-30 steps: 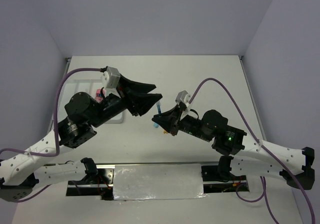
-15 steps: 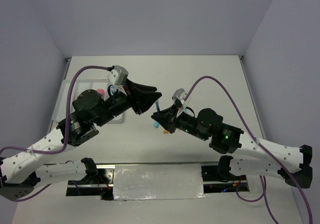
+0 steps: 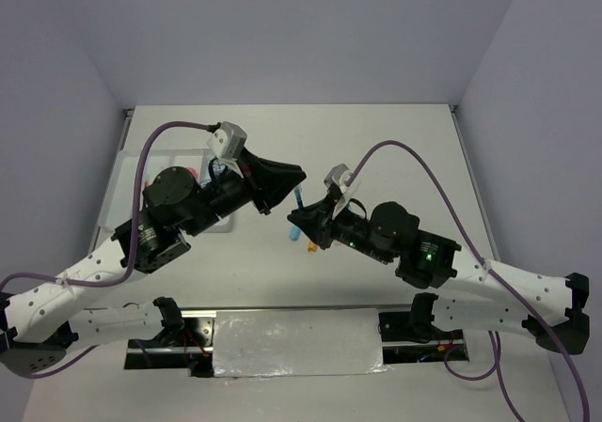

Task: Sort the stationery into containers
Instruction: Close the pen cap on the pen, then place the pen in the storage box, then pick up the pen from the center of the board.

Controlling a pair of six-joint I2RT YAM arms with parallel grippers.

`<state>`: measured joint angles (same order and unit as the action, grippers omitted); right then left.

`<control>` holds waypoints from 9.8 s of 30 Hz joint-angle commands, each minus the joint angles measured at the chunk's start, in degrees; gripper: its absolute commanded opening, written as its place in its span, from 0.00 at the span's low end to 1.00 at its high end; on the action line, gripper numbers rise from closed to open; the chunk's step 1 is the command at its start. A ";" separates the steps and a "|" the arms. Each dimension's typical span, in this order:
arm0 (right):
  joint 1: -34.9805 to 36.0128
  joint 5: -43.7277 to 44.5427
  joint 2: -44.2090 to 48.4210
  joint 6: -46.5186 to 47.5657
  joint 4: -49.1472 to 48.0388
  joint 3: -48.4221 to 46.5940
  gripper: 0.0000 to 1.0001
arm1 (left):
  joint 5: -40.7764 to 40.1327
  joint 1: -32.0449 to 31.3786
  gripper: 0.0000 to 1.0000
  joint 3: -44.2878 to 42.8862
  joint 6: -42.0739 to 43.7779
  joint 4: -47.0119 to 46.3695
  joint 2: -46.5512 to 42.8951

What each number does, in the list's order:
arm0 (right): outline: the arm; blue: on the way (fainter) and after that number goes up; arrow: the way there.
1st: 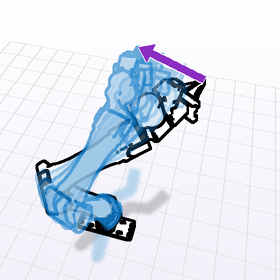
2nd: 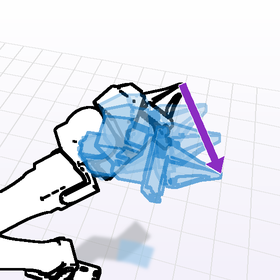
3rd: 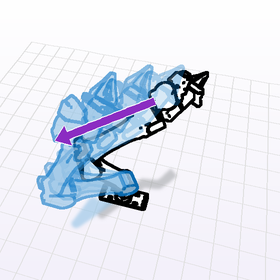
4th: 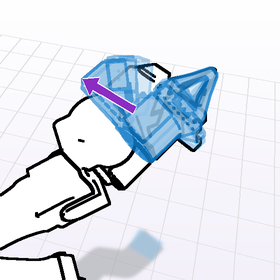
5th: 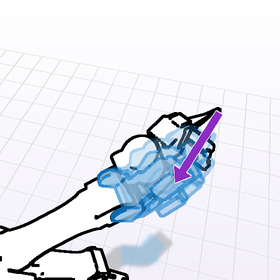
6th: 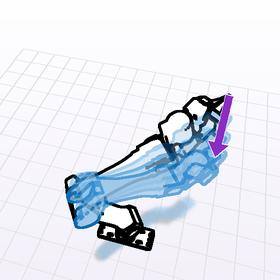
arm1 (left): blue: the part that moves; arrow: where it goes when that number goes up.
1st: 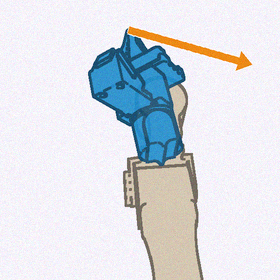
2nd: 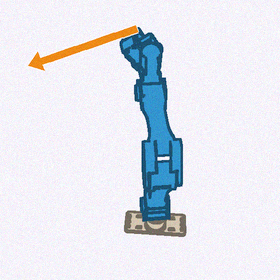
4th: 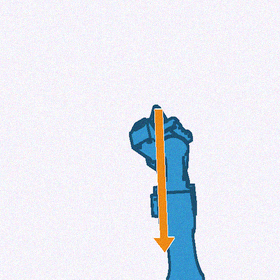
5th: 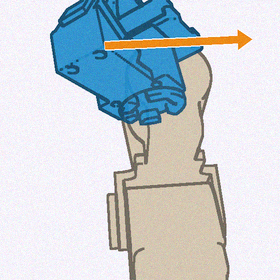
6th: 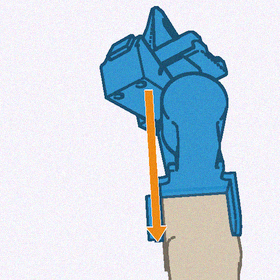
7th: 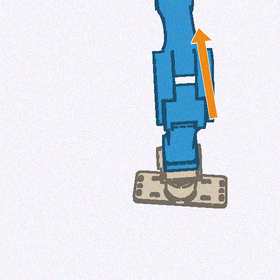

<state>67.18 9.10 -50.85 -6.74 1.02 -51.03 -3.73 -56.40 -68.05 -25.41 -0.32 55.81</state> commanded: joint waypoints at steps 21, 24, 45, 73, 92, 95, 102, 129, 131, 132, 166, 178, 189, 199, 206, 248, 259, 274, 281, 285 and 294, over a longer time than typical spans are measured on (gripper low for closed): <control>-6.44 1.27 -11.64 2.09 0.66 -40.38 0.00 | 7.78 -7.75 0.00 24.27 -11.41 -10.49 4.05; -6.80 1.44 -11.29 2.08 -0.05 -40.73 0.00 | 6.98 -8.37 0.00 27.79 -12.73 -11.11 3.34; -6.80 -18.59 3.13 -5.03 -3.57 -5.84 0.00 | -13.68 -8.20 0.60 11.63 1.59 4.02 -6.77; -5.65 -13.41 -1.71 -5.21 -1.46 -3.64 0.00 | -16.49 -8.20 0.68 10.05 -3.42 -9.96 -8.18; -4.51 -14.38 -4.52 -4.33 1.09 -4.61 0.00 | -21.32 -7.49 0.59 7.93 -5.44 -6.45 -5.98; -4.42 -13.59 -4.78 -4.33 1.09 -4.87 0.00 | -20.18 -7.41 0.50 7.67 -5.53 -6.63 -5.54; -4.51 -10.86 -4.96 -5.03 1.36 -7.33 0.00 | -16.93 -7.41 0.03 8.63 -7.02 -5.66 -4.22; -13.13 -23.68 -6.90 -6.36 3.30 -19.84 0.00 | -19.92 -15.94 0.02 24.05 -11.87 -3.31 -6.84; -11.98 -24.39 -5.23 -6.27 1.97 -15.08 0.00 | -19.30 -13.31 0.18 20.09 -9.32 0.13 -8.34; -11.63 -24.92 -4.96 -5.83 1.80 -13.15 0.00 | -19.39 -12.95 0.39 18.85 -8.61 0.49 -8.61; -9.61 -6.39 -5.85 -10.39 0.92 4.78 1.00 | -17.60 23.41 0.00 2.78 3.42 18.94 7.87; -10.05 -7.08 16.99 -13.82 6.27 18.41 1.00 | -36.95 48.13 0.00 3.36 22.41 5.16 28.38; -9.96 -11.48 25.89 -14.35 8.83 24.48 1.00 | -25.53 60.44 0.09 6.97 28.13 -4.78 40.76; -10.13 -13.85 22.21 -13.12 8.48 22.47 1.00 | -29.06 61.59 0.34 6.44 25.94 -5.48 47.46; -9.96 -15.43 19.83 -15.31 4.88 23.25 1.00 | -30.19 61.41 0.79 7.23 20.59 -5.48 44.84; -36.32 5.48 -30.36 -22.26 22.36 0.84 0.63 | 5.57 45.15 0.99 25.34 5.19 25.63 -18.28; -37.91 3.38 -37.39 -21.99 21.49 0.13 0.52 | 6.36 45.06 0.99 25.25 5.46 25.63 -16.97; -37.91 1.01 -43.19 -23.67 19.99 2.33 0.28 | 4.08 44.98 0.99 24.81 5.02 26.60 -16.09; -37.91 1.18 -31.44 -22.61 21.04 0.75 0.02 | 9.78 44.63 0.94 23.23 1.96 25.11 -12.05; -37.82 3.38 -19.49 -21.92 25.60 0.31 0.02 | -1.48 33.41 0.90 19.47 -3.06 21.86 -4.15; -37.91 1.01 -1.02 -17.70 34.40 5.14 0.04 | -7.61 12.03 0.89 7.86 -7.38 14.30 28.98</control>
<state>29.36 10.68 -55.66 -27.09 30.20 -47.86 -8.71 -42.48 -57.08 -30.48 18.06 79.92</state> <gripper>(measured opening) 0.321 0.908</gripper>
